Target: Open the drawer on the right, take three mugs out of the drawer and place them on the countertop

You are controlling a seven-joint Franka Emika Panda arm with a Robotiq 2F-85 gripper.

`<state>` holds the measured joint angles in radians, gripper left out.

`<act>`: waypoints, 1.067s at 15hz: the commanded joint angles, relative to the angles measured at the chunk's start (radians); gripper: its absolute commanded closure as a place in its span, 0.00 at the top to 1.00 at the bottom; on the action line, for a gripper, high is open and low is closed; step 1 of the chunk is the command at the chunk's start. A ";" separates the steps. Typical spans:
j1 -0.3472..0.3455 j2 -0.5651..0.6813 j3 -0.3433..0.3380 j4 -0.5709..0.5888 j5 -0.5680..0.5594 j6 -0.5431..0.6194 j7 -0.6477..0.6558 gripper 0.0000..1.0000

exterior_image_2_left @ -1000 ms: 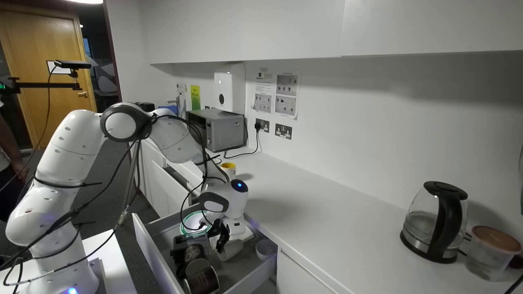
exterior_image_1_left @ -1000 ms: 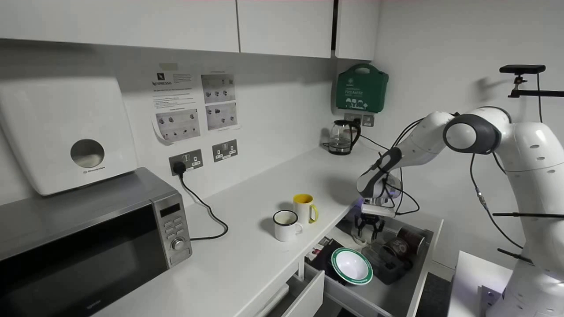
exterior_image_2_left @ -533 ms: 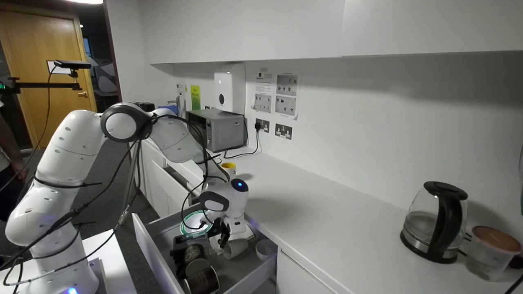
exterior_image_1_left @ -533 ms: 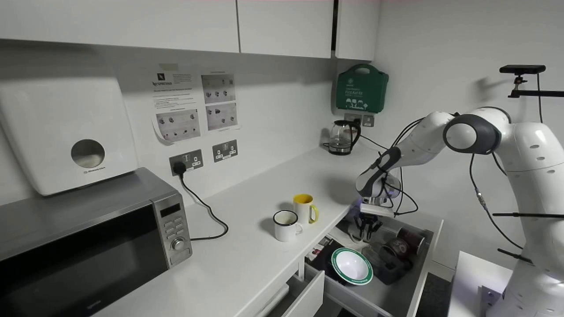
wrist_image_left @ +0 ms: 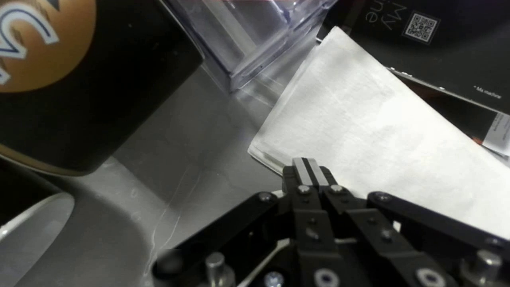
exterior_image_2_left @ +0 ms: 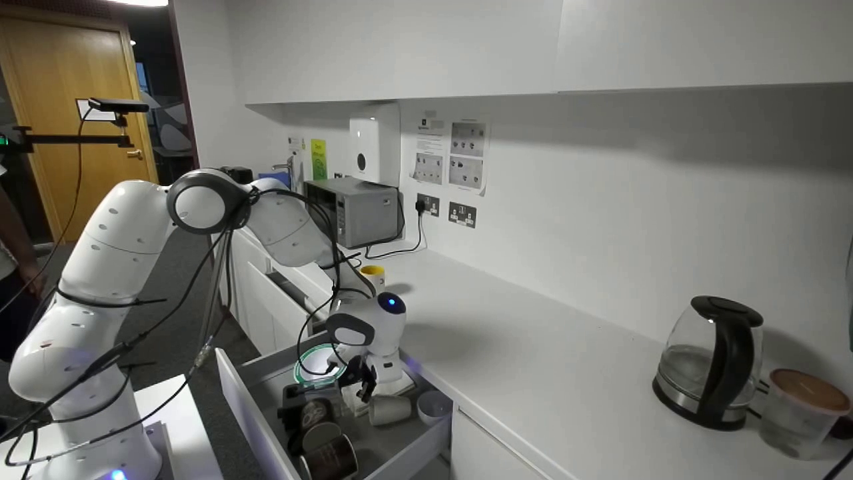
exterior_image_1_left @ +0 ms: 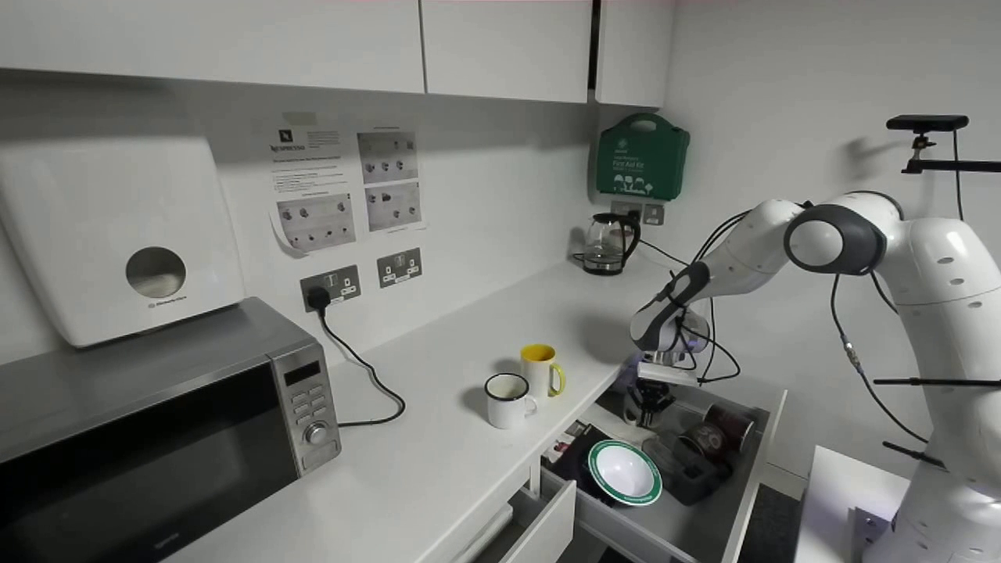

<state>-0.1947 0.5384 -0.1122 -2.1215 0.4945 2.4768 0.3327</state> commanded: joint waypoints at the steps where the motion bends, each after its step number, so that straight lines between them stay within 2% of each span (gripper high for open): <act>1: -0.016 0.008 0.014 0.007 0.019 0.024 -0.030 0.00; 16: -0.044 -0.119 -0.016 -0.129 0.016 0.134 -0.038 0.00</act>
<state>-0.2230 0.4914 -0.1277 -2.1789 0.4945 2.5746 0.3321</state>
